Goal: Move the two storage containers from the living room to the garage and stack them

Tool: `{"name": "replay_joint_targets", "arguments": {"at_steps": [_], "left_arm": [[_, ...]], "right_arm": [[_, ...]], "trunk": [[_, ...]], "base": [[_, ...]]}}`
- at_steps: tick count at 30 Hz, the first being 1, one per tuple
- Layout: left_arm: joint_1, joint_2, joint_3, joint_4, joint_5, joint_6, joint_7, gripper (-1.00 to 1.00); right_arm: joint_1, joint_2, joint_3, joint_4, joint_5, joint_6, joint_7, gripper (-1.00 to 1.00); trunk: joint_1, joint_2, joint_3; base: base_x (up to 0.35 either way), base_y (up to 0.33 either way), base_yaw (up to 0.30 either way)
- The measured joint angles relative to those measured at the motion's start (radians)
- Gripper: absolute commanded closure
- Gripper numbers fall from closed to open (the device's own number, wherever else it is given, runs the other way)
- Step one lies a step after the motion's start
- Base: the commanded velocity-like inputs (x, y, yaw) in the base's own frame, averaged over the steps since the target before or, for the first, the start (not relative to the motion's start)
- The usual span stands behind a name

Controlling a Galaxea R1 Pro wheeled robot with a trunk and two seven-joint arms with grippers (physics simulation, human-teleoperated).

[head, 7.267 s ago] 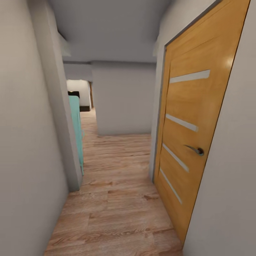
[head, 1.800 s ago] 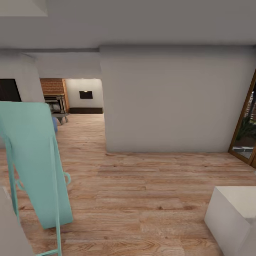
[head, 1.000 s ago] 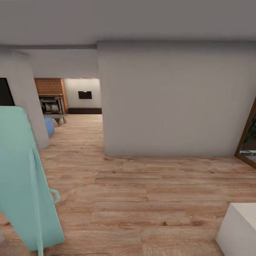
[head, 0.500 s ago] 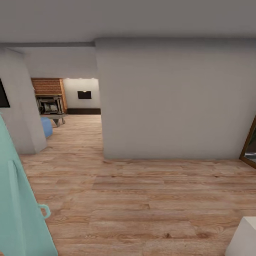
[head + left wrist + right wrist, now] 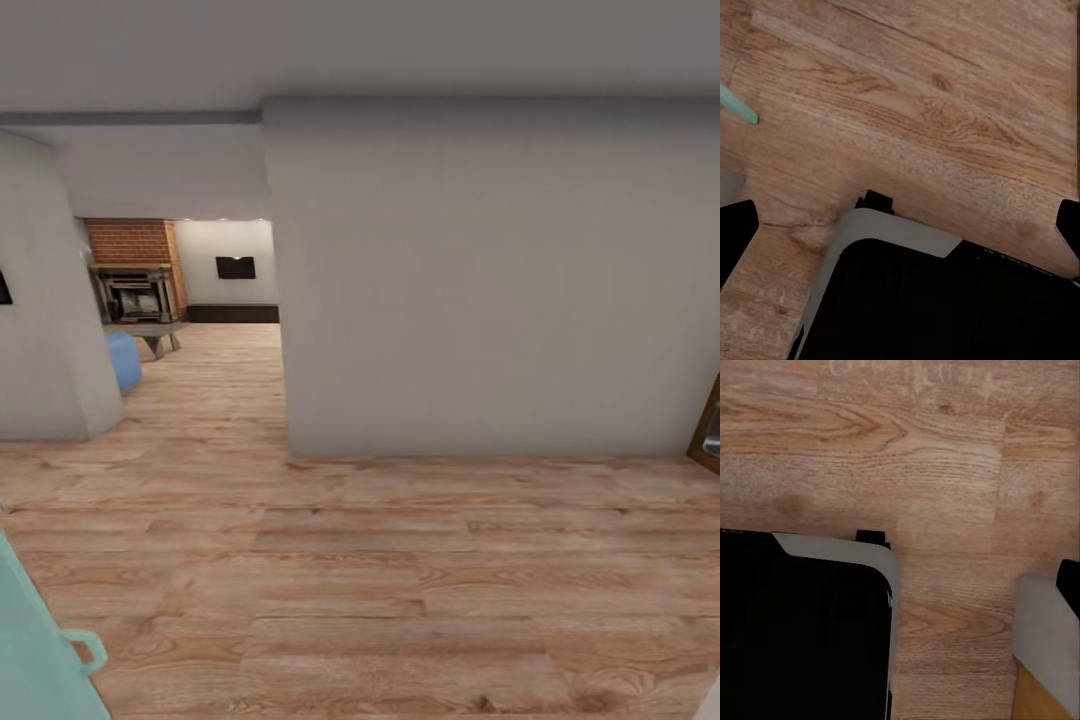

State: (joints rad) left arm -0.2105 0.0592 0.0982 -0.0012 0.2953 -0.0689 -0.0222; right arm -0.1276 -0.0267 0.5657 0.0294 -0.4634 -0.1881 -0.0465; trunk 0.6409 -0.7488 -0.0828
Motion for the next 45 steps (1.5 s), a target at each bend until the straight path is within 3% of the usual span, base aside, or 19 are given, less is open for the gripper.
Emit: {"name": "replay_joint_targets", "arguments": {"at_steps": [24,45], "left_arm": [[0.000,-0.001,0.000,0.000,0.000,0.000,0.000,-1.00],[0.000,0.000,0.000,0.000,0.000,0.000,0.000,-1.00]], "right_arm": [[0.000,-0.002,-0.014,0.000,-0.011,0.000,0.001,-1.00],[0.000,-0.001,-0.001,0.000,-0.003,0.000,-0.005,-1.00]], "trunk": [[0.000,0.000,0.000],[0.000,0.000,0.000]], "base": [[0.323,0.000,0.000],[0.323,0.000,0.000]]}}
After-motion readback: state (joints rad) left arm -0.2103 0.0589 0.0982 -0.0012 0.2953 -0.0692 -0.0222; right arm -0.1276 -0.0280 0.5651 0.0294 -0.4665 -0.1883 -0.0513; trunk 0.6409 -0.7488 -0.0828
